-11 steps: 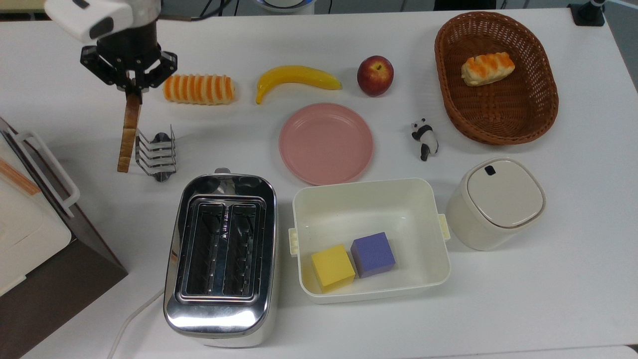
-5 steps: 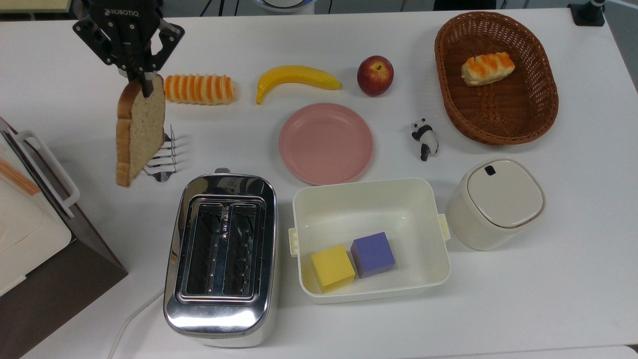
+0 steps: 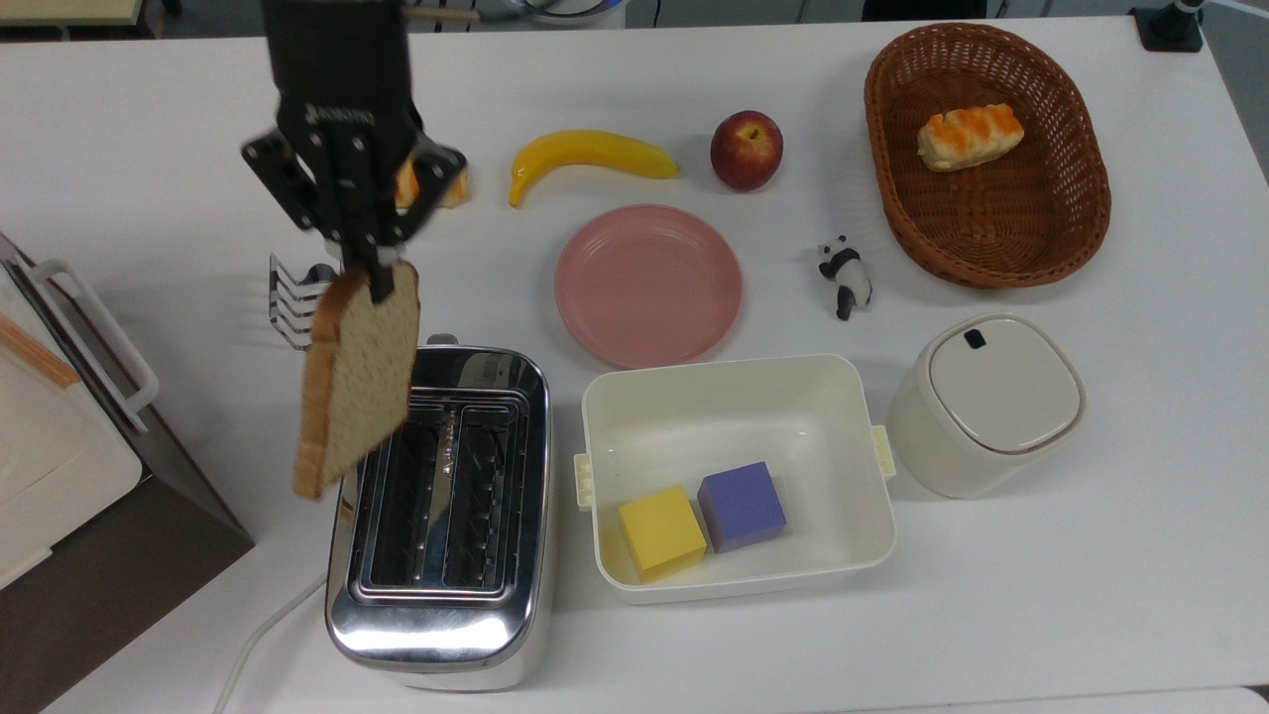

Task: Put the bread in the toaster
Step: 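Lower the bread slice into the toaster slot and open the gripper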

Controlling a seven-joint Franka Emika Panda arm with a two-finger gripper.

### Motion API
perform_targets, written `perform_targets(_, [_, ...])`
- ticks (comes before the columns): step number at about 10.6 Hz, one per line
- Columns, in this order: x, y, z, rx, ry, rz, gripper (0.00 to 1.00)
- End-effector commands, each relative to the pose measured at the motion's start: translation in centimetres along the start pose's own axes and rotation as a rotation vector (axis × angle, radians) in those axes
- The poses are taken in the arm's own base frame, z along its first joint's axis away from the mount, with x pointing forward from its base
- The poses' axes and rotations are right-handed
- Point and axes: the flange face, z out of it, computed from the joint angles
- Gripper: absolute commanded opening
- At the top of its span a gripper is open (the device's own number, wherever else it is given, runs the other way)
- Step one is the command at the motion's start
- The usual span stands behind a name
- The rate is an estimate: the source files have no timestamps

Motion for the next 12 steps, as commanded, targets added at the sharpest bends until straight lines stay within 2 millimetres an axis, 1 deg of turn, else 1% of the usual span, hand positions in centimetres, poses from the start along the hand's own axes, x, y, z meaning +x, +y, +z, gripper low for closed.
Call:
perform_targets(1, [-0.8, -1.7, 3.6, -0.016, 0.005, -0.008, 0.08])
perform_targets(3, [-1.4, -1.8, 4.9, -0.041, -0.014, -0.039, 0.08])
perform_targets(5, [-1.5, -1.7, 5.1, -0.045, -0.023, -0.05, 0.09])
perform_targets(6, [-1.6, -1.7, 5.3, -0.045, -0.026, -0.05, 0.15])
perform_targets(7, [-1.7, -1.6, 5.4, -0.044, -0.029, -0.042, 0.59])
perform_targets(8, [-1.9, -1.6, 6.0, -0.047, -0.036, -0.041, 1.0])
perform_targets(9, [-2.0, -1.6, 6.3, -0.047, -0.039, -0.036, 1.0])
perform_targets(12, [-1.6, -1.6, 5.3, -0.046, -0.03, -0.006, 1.0])
